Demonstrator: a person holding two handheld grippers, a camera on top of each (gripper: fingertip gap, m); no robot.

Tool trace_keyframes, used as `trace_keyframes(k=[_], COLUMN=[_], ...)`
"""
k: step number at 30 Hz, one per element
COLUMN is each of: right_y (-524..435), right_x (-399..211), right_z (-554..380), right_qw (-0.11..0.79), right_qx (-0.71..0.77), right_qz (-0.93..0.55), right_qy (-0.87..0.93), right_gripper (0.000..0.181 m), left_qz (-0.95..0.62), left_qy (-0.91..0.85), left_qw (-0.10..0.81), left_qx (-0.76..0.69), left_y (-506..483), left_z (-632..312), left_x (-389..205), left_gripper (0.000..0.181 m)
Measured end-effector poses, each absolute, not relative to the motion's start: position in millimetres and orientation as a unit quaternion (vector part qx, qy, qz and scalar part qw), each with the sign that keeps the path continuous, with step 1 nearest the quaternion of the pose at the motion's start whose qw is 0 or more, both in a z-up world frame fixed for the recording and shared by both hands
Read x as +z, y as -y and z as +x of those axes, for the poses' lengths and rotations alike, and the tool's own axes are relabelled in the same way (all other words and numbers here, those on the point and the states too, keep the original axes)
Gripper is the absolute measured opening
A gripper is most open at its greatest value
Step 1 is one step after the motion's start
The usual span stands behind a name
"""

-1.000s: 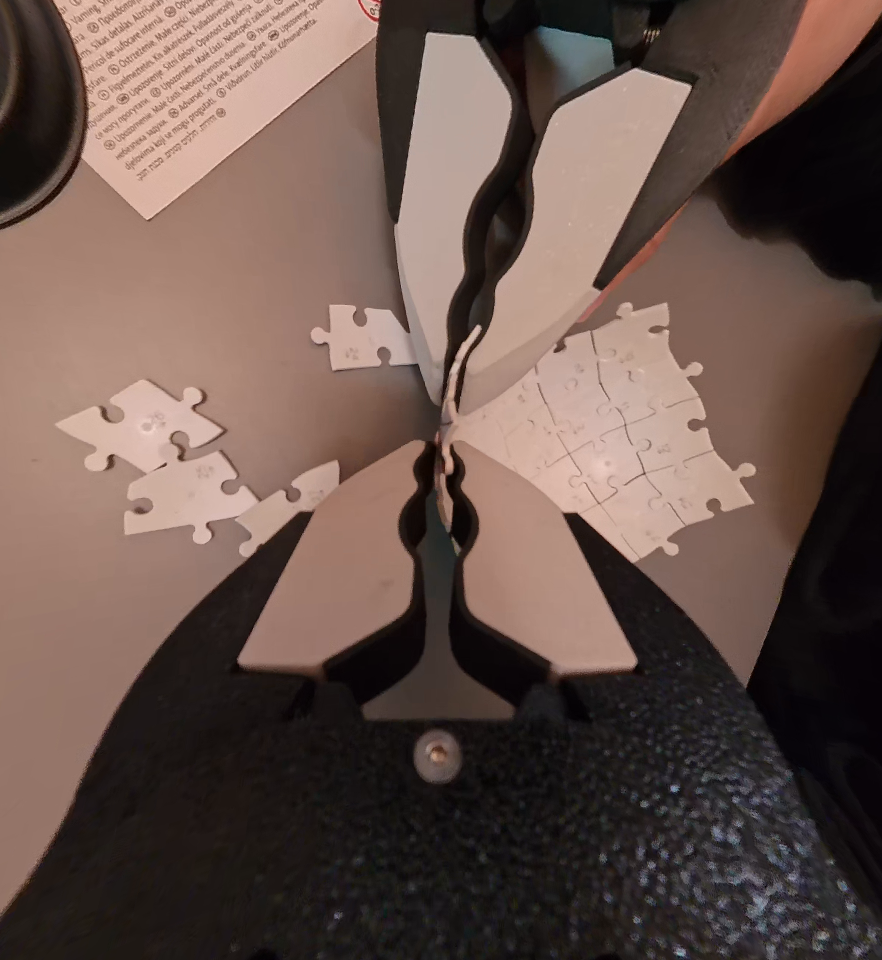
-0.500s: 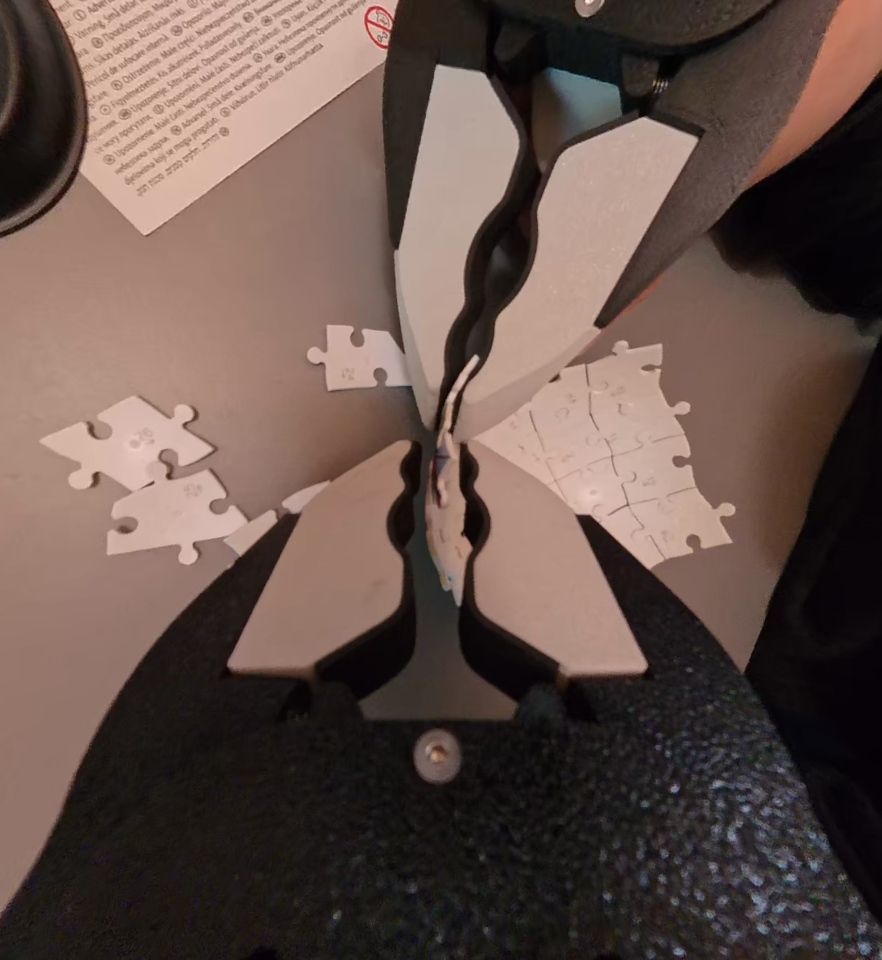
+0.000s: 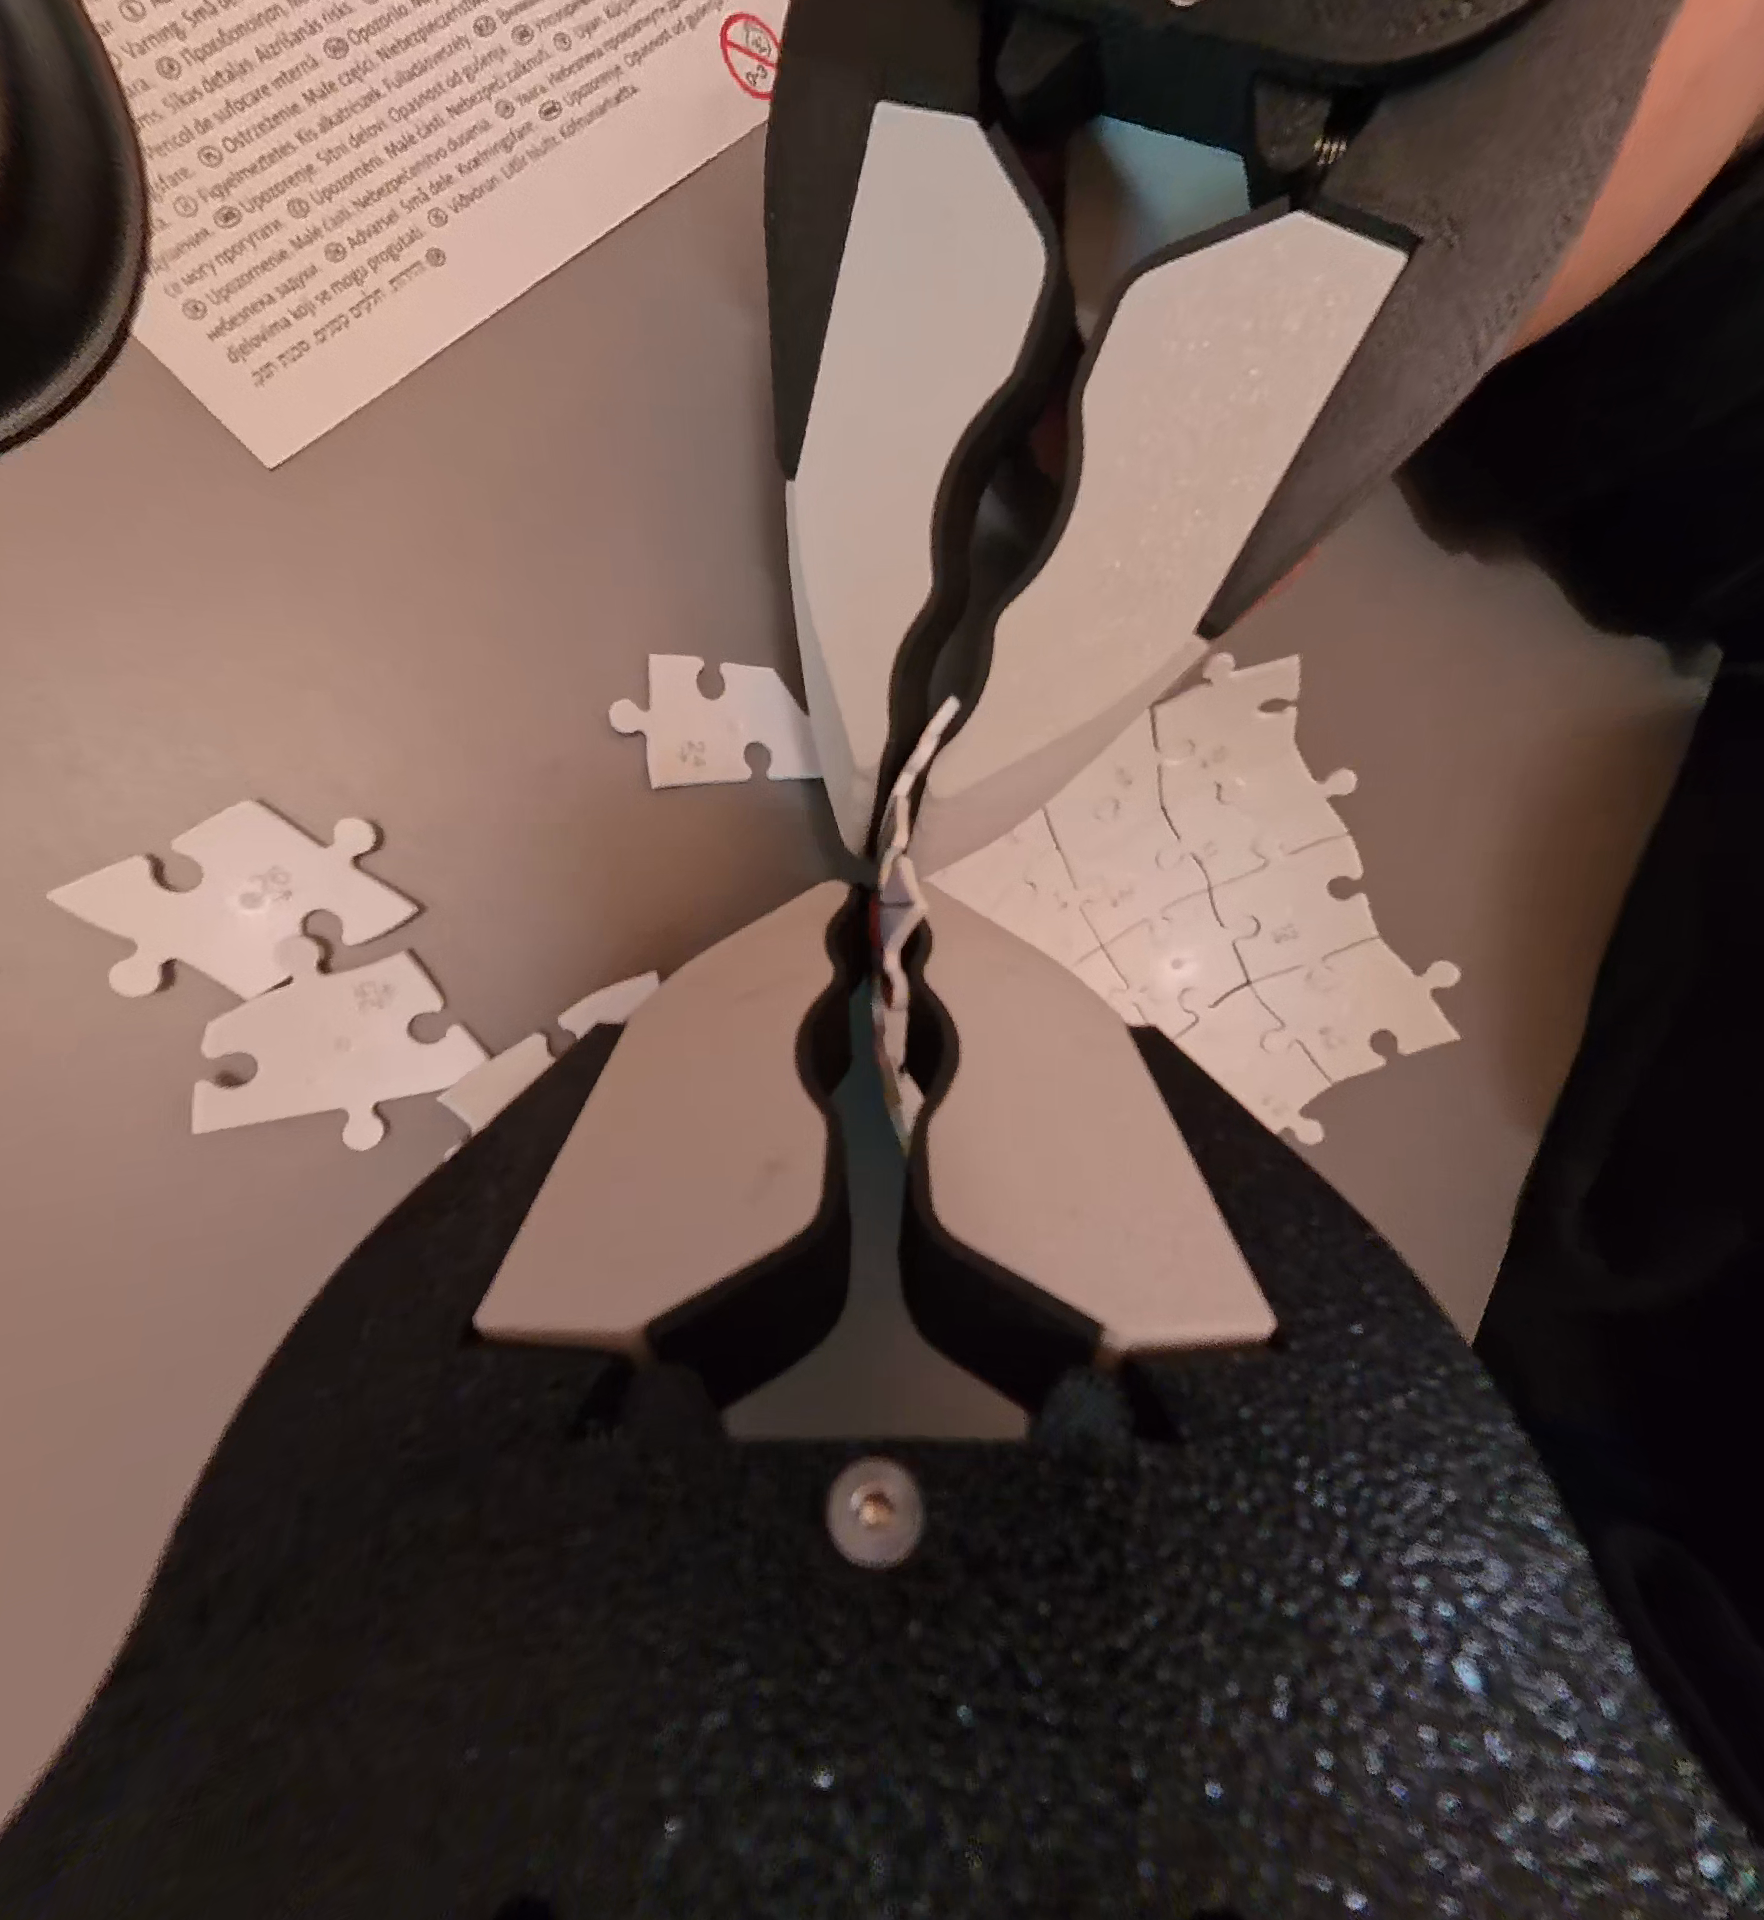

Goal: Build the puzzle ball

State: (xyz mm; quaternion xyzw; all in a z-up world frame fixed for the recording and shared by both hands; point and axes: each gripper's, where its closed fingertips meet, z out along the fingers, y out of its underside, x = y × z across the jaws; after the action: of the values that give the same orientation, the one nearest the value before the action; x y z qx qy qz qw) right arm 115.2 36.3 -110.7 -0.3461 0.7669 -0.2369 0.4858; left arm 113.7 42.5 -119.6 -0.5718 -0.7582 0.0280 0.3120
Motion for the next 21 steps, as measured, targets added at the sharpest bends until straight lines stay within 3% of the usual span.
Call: trace_keyframes(k=[4, 14, 16, 21], right_y=[-36.7, -36.3, -37.3, -42.2], right_x=[-111.3, -110.6, -108.9, -104.3], right_z=[113.8, 114.3, 114.8, 108.0], right_qw=[0.487, 0.491, 0.496, 0.513], right_qx=[-0.234, -0.233, -0.234, -0.207], right_qz=[-0.346, -0.34, -0.342, -0.324], right_qy=[-0.768, -0.767, -0.763, -0.767], right_gripper=[0.003, 0.003, 0.004, 0.016], left_qz=[-0.561, -0.568, -0.572, -0.578], left_qy=[0.762, 0.763, 0.765, 0.762], left_qw=[0.321, 0.305, 0.295, 0.288], left_qx=[0.039, 0.042, 0.04, 0.041], left_y=[-38.5, -40.1, -40.5, -40.9], left_z=[120.9, 122.9, 120.2, 120.2], left_x=[-110.1, -106.7, -111.0, -111.8], left_gripper=[0.013, 0.009, 0.002, 0.002])
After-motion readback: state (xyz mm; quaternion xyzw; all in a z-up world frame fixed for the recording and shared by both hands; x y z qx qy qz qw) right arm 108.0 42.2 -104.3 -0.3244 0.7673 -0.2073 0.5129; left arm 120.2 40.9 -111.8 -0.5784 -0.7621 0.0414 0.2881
